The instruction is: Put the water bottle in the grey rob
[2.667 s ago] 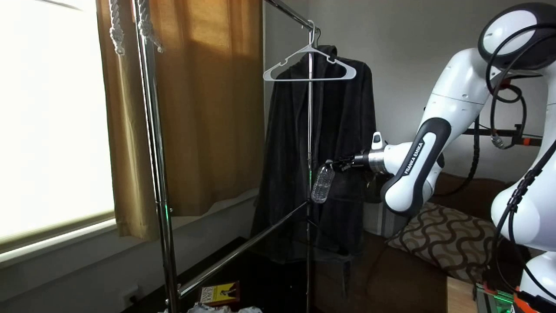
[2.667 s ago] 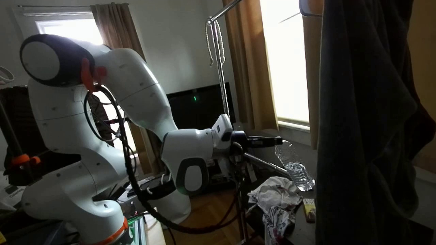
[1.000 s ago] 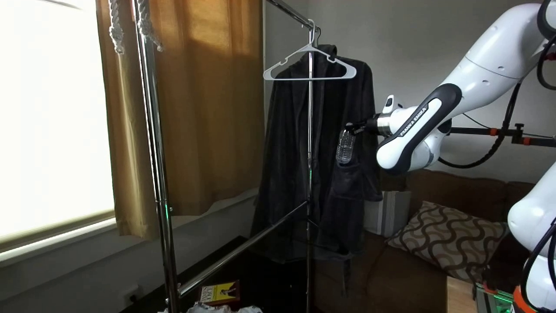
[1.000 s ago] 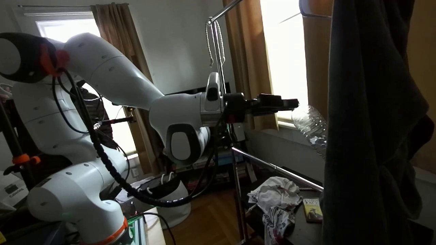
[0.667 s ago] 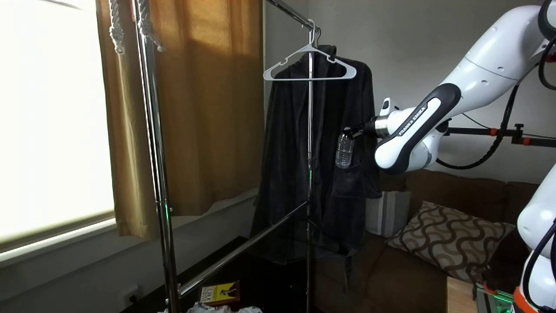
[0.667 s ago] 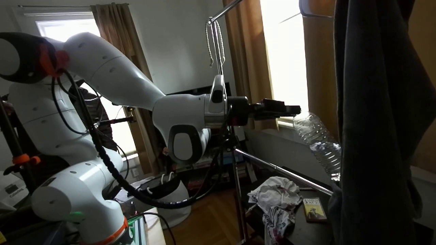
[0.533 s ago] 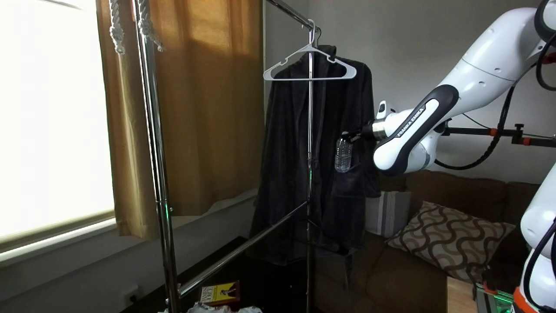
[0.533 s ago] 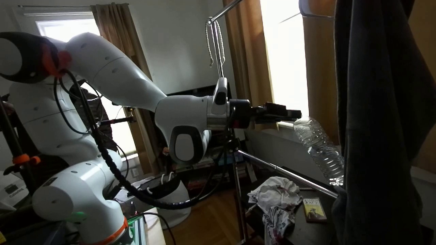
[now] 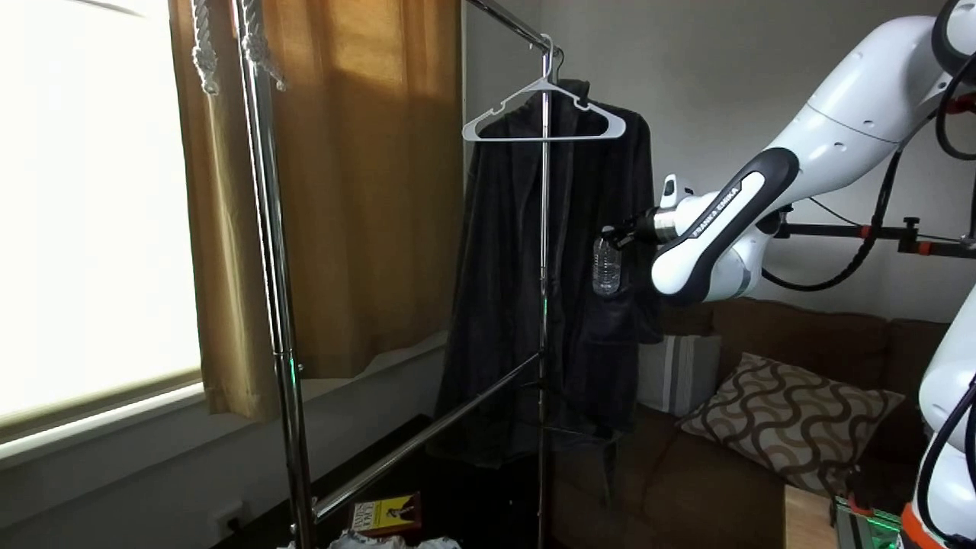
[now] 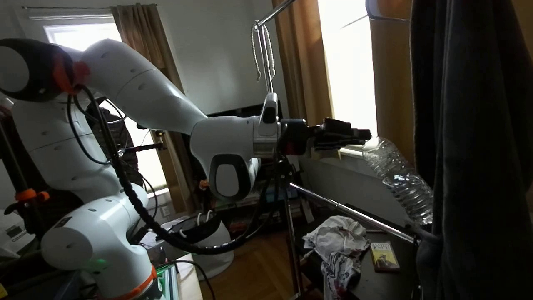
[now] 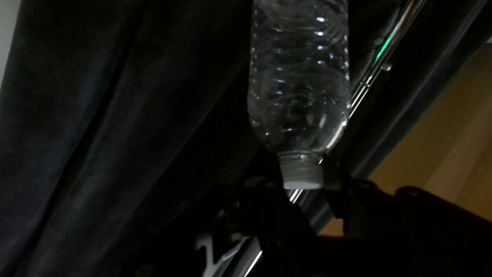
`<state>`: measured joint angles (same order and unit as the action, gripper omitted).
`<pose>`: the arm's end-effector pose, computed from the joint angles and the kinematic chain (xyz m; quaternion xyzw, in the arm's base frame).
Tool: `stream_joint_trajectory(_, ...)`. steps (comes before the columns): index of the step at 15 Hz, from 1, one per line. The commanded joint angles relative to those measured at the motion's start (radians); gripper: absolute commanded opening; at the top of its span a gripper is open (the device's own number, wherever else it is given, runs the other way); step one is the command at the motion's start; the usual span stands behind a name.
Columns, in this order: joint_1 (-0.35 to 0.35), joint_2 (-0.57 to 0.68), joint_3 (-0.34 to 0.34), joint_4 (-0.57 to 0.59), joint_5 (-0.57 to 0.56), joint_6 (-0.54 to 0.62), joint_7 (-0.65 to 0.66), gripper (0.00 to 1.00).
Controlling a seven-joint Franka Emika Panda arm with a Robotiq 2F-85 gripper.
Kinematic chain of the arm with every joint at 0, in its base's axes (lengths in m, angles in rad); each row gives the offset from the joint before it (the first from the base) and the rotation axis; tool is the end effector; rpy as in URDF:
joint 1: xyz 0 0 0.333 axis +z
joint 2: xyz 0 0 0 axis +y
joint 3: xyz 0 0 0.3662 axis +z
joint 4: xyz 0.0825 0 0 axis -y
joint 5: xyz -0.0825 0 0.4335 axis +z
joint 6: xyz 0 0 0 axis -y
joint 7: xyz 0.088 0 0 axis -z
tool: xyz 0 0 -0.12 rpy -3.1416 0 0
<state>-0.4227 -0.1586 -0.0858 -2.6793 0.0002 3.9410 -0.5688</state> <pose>0.4141 -0.2324 0.4718 0.7582 0.0188 0.5622 0.3296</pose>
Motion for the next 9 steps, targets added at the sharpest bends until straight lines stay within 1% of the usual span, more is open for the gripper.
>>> stream_joint_trajectory(1,0.03,-0.09,-0.007,-0.101,0.022,0.092,-0.176,0.08)
stream_joint_trajectory(2,0.032,-0.094,-0.004,-0.117,0.014,0.131,-0.22,0.08)
stream_joint_trajectory(3,0.034,-0.091,0.009,-0.129,0.052,0.166,-0.286,0.08)
stream_joint_trajectory(4,0.045,-0.046,0.003,-0.076,0.044,0.169,-0.293,0.08)
stream_joint_trajectory(5,0.052,-0.045,0.001,-0.086,0.05,0.179,-0.316,0.08)
stream_joint_trajectory(9,0.082,-0.005,-0.029,-0.08,-0.009,0.17,-0.288,0.08)
